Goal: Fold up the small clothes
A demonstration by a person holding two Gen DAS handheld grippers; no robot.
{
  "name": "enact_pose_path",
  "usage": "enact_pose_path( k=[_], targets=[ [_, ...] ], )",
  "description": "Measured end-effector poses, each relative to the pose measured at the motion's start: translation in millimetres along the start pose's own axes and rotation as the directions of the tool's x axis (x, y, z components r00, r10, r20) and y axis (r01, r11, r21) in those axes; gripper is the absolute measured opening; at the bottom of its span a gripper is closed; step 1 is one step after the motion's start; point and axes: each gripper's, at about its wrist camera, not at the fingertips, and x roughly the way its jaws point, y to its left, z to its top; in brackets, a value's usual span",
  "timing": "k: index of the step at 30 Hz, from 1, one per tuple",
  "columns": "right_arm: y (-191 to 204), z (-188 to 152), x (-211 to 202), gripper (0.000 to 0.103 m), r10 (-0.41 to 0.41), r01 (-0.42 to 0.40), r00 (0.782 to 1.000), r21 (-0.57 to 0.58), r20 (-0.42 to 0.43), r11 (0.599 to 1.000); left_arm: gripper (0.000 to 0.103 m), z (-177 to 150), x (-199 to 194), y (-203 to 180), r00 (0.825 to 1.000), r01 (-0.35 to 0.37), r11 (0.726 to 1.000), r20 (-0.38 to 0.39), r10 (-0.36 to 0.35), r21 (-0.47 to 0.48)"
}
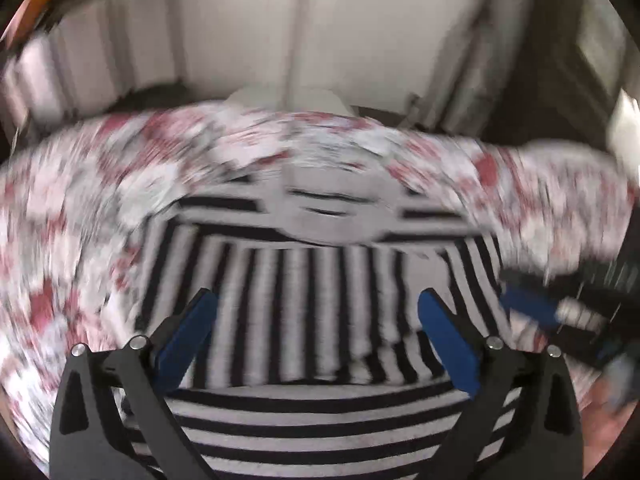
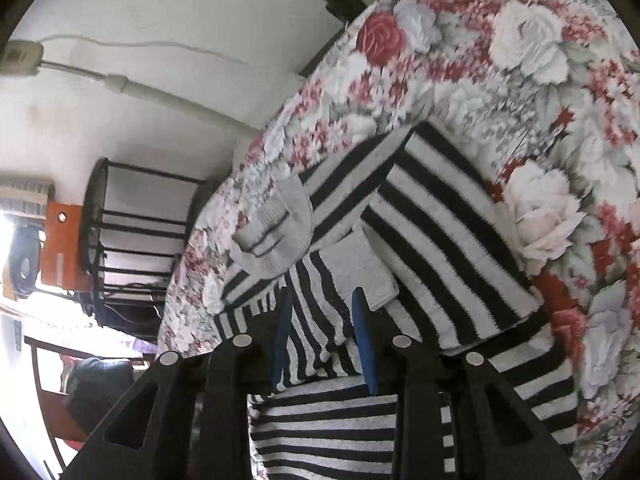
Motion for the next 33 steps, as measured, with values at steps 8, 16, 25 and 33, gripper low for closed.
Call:
enact_pose_path(
  k=[8, 16, 25, 33],
  targets=[
    [-29, -4, 52, 0.031, -0.103, 0.107, 0.993, 0.067, -0.059, 0.992, 0.098, -10, 64, 93, 0.977, -0.105, 0.973, -0.203, 0.063, -0.205],
    [-11, -9, 53, 0.005, -0.151, 0.154, 0.988, -0.084, 0.040, 0.984, 0.099, -17, 102, 115, 0.915, -0.272, 0.946, -0.351, 0.198, -0.177],
    [-26, -13, 69, 0.009, -0.313, 0.302, 0.948, -0.152, -0.052, 0.941, 0.099, -19, 103, 102, 0.875, -0.379, 0.925, -0.325, 0.358, -0.003],
    [16, 4, 17, 0.015, -0.215, 0.260, 0.955, -0.227, 0.206, 0.939, 0.098, -4, 74, 106, 0.953, -0.256, 0.958, -0.201, 0.227, -0.129]
  ],
)
